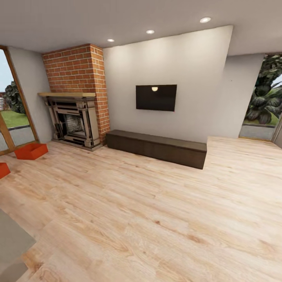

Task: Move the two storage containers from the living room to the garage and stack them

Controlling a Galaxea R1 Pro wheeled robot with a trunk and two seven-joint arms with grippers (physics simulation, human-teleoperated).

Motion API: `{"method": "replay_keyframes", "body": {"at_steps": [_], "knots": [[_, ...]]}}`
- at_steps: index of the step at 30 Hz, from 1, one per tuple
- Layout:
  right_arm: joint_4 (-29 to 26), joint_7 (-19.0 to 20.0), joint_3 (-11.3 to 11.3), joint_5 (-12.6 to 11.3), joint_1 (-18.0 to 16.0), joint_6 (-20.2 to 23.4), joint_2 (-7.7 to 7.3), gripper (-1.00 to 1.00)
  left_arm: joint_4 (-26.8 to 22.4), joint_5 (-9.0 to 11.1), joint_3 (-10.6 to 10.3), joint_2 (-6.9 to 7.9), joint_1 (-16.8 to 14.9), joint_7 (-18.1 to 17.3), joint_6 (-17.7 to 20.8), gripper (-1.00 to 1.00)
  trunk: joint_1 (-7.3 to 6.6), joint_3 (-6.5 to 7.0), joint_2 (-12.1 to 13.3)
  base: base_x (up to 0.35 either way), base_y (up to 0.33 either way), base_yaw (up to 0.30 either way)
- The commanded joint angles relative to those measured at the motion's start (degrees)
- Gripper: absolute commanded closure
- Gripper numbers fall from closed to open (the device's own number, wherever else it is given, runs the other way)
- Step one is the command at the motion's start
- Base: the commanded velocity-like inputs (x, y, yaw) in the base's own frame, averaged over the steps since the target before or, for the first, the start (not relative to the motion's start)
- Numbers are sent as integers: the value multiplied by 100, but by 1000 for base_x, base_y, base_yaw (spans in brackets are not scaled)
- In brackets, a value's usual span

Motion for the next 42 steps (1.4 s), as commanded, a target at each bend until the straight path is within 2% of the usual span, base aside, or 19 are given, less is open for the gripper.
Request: {"method": "replay_keyframes", "body": {"at_steps": [1, 29, 42], "knots": [[-8, 13, 37, -59, -2, -14, -4, -100, 1, 48, 4, -2, -2, 8, -15, -100, 3, -6, -2, 322, 0, 1], [-8, 13, 41, -58, -2, -5, -4, -100, 0, 46, 5, 0, -2, 8, -15, -100, 3, -6, -2, 322, 0, 1], [-8, 13, 33, -58, -2, -13, -4, -100, 1, 45, 3, 5, -2, 8, -15, -100, 3, -6, -2, 322, 0, 245]]}}
